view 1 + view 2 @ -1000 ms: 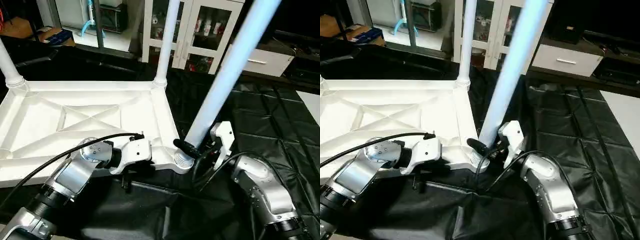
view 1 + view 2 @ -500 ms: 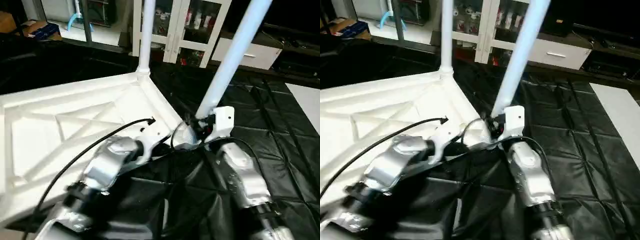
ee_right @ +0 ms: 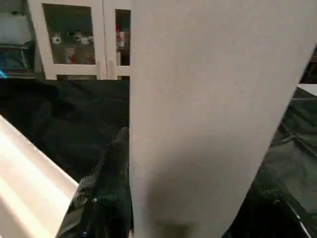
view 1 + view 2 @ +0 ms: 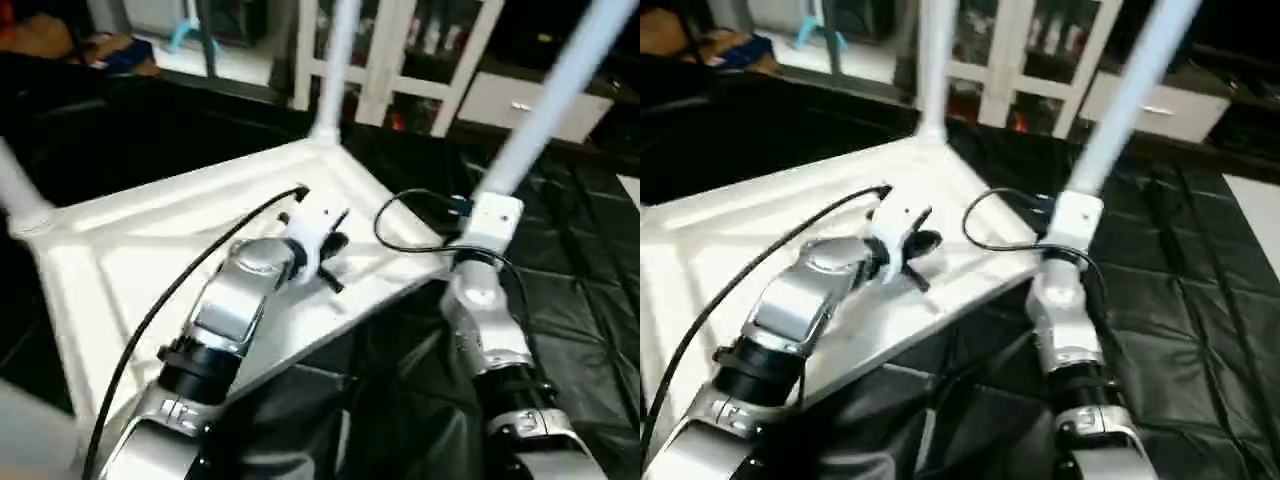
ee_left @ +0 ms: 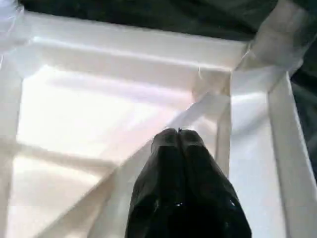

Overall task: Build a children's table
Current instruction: Insert table leg to table base

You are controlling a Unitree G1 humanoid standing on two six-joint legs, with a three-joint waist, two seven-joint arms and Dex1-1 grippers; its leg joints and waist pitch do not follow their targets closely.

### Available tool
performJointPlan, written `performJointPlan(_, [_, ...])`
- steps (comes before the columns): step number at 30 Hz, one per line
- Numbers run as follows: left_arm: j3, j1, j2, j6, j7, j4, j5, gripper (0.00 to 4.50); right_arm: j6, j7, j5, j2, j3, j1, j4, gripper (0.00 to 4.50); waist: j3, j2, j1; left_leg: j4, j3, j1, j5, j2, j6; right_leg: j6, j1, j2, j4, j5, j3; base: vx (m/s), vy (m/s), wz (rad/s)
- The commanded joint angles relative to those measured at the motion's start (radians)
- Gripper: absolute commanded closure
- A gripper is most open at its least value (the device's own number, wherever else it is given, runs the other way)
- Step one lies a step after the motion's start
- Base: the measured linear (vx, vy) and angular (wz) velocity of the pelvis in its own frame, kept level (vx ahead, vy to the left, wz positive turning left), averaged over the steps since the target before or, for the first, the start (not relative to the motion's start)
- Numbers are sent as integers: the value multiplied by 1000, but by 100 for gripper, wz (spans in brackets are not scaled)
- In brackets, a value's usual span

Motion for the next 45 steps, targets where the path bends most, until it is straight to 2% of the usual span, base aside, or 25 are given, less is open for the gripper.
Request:
performJointPlan(1, [-13, -3, -7, 13, 8, -5, -2, 450, 54, -27, -41, -13, 6, 65, 138, 264, -40, 13, -11, -74, -19, 27, -222, 52, 4, -159, 16, -35, -53, -193, 26, 0, 0, 0])
performJointPlan(4, [-12, -5, -5, 15, 13, -2, -6, 450, 19, -13, -30, -8, 11, 51, 153, 264, -41, 12, -15, -77, -24, 20, -266, 50, -23, -131, 16, -38, -57, -241, 26, 0, 0, 0])
performJointPlan(8, [-23, -2, -1, -6, -15, -10, -19, 450, 4, 0, -51, 4, 7, 37, 169, 264, -44, 9, -15, -75, -25, 12, -244, 47, -15, -123, 21, -40, -55, -228, 27, 0, 0, 0])
performJointPlan(10, [-41, 2, -1, -31, -57, -27, -41, 450, -4, 3, -52, 10, 3, 34, 174, 264, -45, 8, -15, -73, -24, 12, -214, 46, -4, -132, 20, -40, -51, -196, 26, 0, 0, 0])
performJointPlan(12, [-50, 20, -22, 7, -107, -53, -93, 418, -8, 15, -41, 17, -1, 31, 179, 264, -45, 8, -16, -72, -24, 9, -203, 47, 0, -144, 22, -41, -47, -173, 27, 0, 0, 0])
performJointPlan(14, [-82, 30, -22, 28, -138, -59, -104, 410, -10, 15, -40, 18, -1, 30, 182, 264, -44, 8, -19, -71, -22, 9, -207, 48, 1, -155, 20, -40, -47, -170, 27, 0, 0, 0])
performJointPlan(15, [-94, 33, -22, 31, -142, -58, -101, 406, -11, 14, -40, 18, -2, 30, 183, 264, -44, 9, -20, -71, -23, 9, -218, 48, 2, -156, 20, -40, -47, -183, 27, 0, 0, 0])
performJointPlan(16, [-104, 36, -25, 53, -152, -58, -109, 384, -14, 13, -37, 18, -3, 29, 187, 264, -43, 8, -24, -72, -22, 9, -235, 48, 1, -153, 19, -40, -50, -202, 27, 0, 0, 0])
performJointPlan(17, [-111, 38, -25, 63, -158, -59, -113, 373, -16, 12, -37, 19, -3, 29, 189, 264, -43, 11, -25, -72, -23, 9, -243, 48, -2, -152, 19, -40, -51, -211, 28, 0, 0, 0])
performJointPlan(19, [-131, 44, -15, 85, -175, -64, -118, 367, -22, 13, -37, 19, -3, 27, 195, 264, -42, 10, -30, -73, -24, 9, -270, 47, -7, -141, 16, -40, -56, -252, 28, 0, 0, 0])
performJointPlan(21, [-146, 46, -5, 89, -167, -52, -99, 353, -25, 15, -37, 19, -4, 26, 199, 264, -41, 9, -30, -73, -25, 8, -281, 47, -10, -134, 15, -40, -58, -270, 28, 0, 0, 0])
performJointPlan(22, [-150, 45, 0, 75, -157, -38, -83, 341, -27, 16, -37, 20, -5, 26, 200, 264, -41, 12, -31, -74, -26, 8, -283, 47, -13, -130, 14, -39, -58, -270, 28, 0, 0, 0])
performJointPlan(24, [-151, 40, 6, 35, -134, -8, -54, 329, -29, 18, -37, 21, -6, 27, 200, 264, -41, 12, -33, -74, -26, 8, -280, 47, -12, -128, 14, -37, -58, -260, 27, 0, 0, 0])
performJointPlan(27, [-161, 24, 22, -30, -94, 42, -21, 297, -33, 25, -37, 24, -10, 28, 202, 264, -43, 13, -33, -73, -27, 7, -253, 47, -9, -135, 18, -36, -51, -201, 27, 0, 0, 0])
performJointPlan(34, [-152, 32, -5, -12, -113, 64, -70, 248, -31, 26, -36, 26, -11, 29, 203, 264, -41, 14, -32, -74, -25, 10, -266, 48, -13, -154, 17, -38, -51, -196, 27, 0, 0, 0])
performJointPlan(35, [-131, 37, -27, 13, -115, 60, -99, 246, -31, 26, -35, 27, -12, 30, 203, 264, -41, 16, -32, -74, -25, 11, -270, 48, -14, -153, 17, -38, -51, -202, 28, 0, 0, 0])
performJointPlan(41, [-82, 33, -63, 13, -99, 80, -125, 205, -31, 26, -35, 28, -14, 31, 203, 264, -40, 15, -32, -75, -27, 9, -279, 49, -19, -152, 17, -38, -53, -209, 27, 0, 0, 0])
performJointPlan(45, [-48, 15, -80, 4, -79, 104, -144, 170, -32, 28, -35, 28, -17, 29, 206, 264, -41, 11, -34, -73, -26, 5, -276, 47, -4, -146, 20, -41, -55, -221, 28, 0, 0, 0])
